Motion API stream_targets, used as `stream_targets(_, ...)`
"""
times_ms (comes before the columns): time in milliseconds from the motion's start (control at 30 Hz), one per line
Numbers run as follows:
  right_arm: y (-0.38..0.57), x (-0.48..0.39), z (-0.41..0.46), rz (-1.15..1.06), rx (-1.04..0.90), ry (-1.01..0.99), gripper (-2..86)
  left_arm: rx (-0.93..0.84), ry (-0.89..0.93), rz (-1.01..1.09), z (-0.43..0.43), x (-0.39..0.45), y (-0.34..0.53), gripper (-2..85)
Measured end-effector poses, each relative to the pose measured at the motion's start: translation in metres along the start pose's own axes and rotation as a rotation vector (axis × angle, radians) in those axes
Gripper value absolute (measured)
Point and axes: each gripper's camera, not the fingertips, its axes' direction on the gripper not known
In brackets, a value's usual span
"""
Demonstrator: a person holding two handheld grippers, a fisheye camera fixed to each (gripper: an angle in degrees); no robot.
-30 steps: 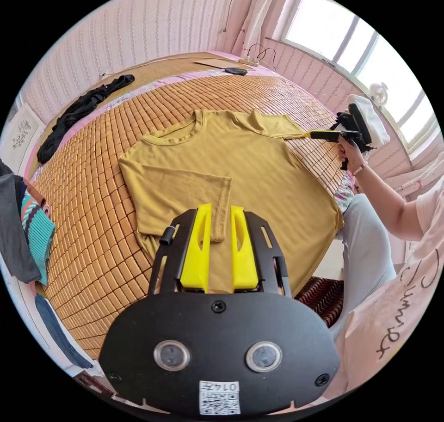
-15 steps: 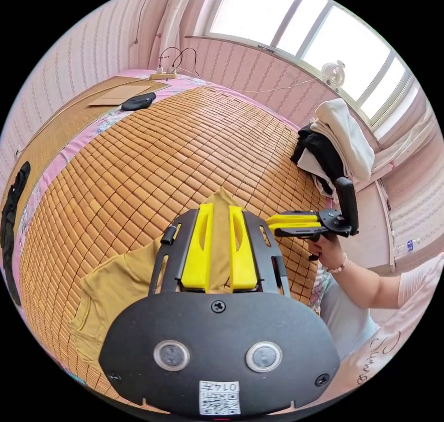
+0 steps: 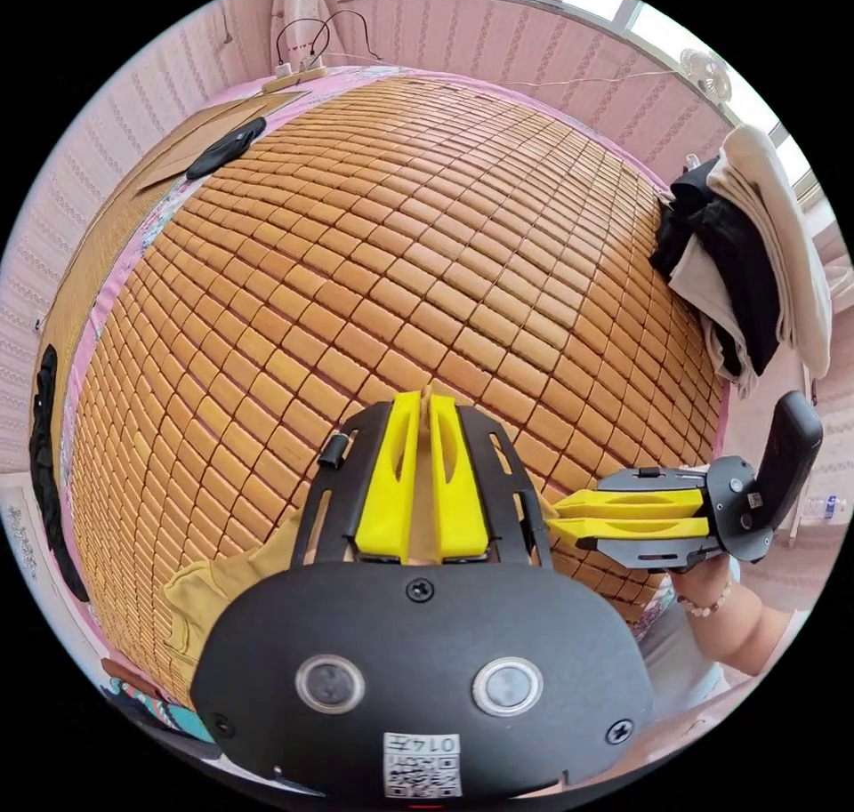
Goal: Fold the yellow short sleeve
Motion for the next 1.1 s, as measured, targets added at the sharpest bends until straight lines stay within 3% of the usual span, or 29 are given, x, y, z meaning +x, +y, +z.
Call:
stream_targets(267, -0.003, 0.006, 0.003, -0.037, 0.015, 0.040, 1.1, 0.021, -0.043, -0.026, -0.015, -0.013, 0.018, -0.9)
stream_targets(467, -0.004, 0.011, -0.007, -0.095, 0.135, -0.154, 0.6, 0.149, 0.068, -0.033, -0.076, -0.045, 0.090, -1.0)
stream_targets(567, -0.010, -0.013, -0.014, -0.277, 0.158, -0.329, 0.5, 0.242, 0.056, -0.038, -0.126, -0.056, 0.168, -1.0)
stream_targets(700, -0.019, -0.062, 0.008, -0.498, 0.015, -0.521, 0.4, 0.296, -0.034, -0.182, -0.157, -0.080, 0.296, -1.0)
stream_targets(800, -0.016, -0.090, 0.040, -0.563, -0.117, -0.480, 0.3, 0.277, 0.046, -0.318, -0.134, -0.099, 0.368, -1.0)
stream_targets(1100, -0.014, -0.138, 0.076, -0.707, -0.308, -0.378, 0.2, 0.232, 0.097, -0.438, -0.080, -0.114, 0.444, -0.9)
